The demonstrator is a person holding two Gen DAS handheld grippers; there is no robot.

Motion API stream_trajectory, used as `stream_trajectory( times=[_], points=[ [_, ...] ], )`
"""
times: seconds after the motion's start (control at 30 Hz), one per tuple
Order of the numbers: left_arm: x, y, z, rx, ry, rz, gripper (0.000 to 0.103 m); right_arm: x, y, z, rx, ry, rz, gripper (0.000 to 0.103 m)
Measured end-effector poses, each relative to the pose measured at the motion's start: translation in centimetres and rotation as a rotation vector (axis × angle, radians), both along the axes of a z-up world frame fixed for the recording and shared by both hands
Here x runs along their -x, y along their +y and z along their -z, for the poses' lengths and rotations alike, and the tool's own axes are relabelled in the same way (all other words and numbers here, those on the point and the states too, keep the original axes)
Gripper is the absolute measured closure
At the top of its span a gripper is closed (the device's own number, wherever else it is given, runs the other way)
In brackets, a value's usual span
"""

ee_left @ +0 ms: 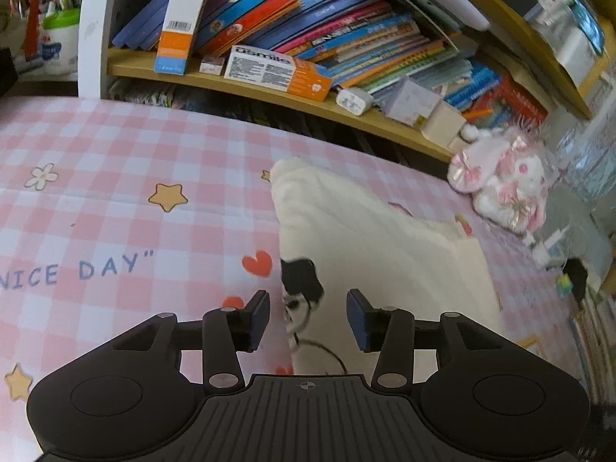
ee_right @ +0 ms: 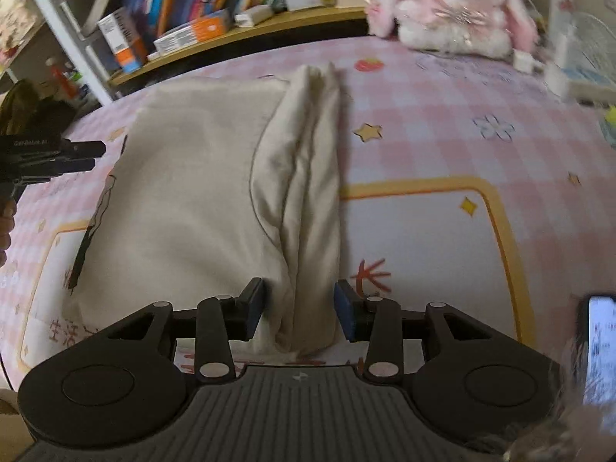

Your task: Fold clothes

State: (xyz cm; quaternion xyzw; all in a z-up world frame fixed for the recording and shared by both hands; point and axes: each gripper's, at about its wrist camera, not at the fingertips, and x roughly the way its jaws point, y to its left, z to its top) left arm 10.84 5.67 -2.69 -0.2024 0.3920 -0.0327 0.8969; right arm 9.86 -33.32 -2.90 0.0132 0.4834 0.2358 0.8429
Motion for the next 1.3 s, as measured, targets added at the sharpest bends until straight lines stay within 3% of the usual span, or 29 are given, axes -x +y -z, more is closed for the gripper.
stream_trajectory(
  times=[0.43,0.63,0.67,0.7,0.73,0.77,0.8,0.9,0.93,1.03,1.1,1.17,1.23,1.3],
  points=[
    [-5.8,5.1,4.2,0.372,0.015,-0.121,0.060,0.8,1.1,0.2,0.056,-0.014,0.100,0.059],
    [-7.5,5.9,5.5,0.448,0.015,-0.148,0.064,1.1,1.3,0.2,0.066,-0.016,0.137,0.057],
    [-7.6,6.0,5.6,0.460,0.012,-0.153,0.067,1.1,1.3,0.2,0.067,-0.017,0.141,0.057],
    [-7.8,6.0,5.8,0.469,0.012,-0.158,0.078,1.2,1.3,0.2,0.068,-0.017,0.145,0.056],
    [-7.9,5.8,5.6,0.454,0.006,-0.155,0.096,1.2,1.3,0.2,0.069,-0.016,0.148,0.056],
    [-7.9,5.2,5.1,0.407,-0.008,-0.141,0.101,1.2,1.4,0.2,0.071,-0.016,0.151,0.056],
    [-7.8,4.5,4.3,0.340,-0.032,-0.121,0.102,1.2,1.4,0.2,0.072,-0.015,0.153,0.056],
    [-6.3,0.4,0.4,0.034,-0.207,0.051,0.103,1.2,1.4,0.1,0.074,-0.013,0.156,0.056],
    [-6.1,-0.5,-0.4,-0.030,-0.237,0.088,0.102,1.2,1.4,0.1,0.075,-0.013,0.156,0.056],
    [-7.5,-0.1,0.3,-0.030,-0.173,0.065,0.098,1.1,1.5,0.1,0.077,-0.011,0.155,0.056],
    [-9.0,2.1,2.4,0.094,-0.049,-0.016,0.094,1.2,1.5,0.1,0.080,-0.011,0.154,0.055],
    [-9.2,3.8,3.8,0.209,0.011,-0.061,0.086,1.1,1.5,0.1,0.079,-0.011,0.155,0.055],
    [-8.5,4.2,3.9,0.233,0.009,-0.056,0.063,1.1,1.5,0.0,0.078,-0.010,0.155,0.055],
    [-7.6,4.2,3.8,0.237,0.005,-0.042,0.056,1.2,1.5,0.1,0.078,-0.010,0.156,0.055]
  ],
)
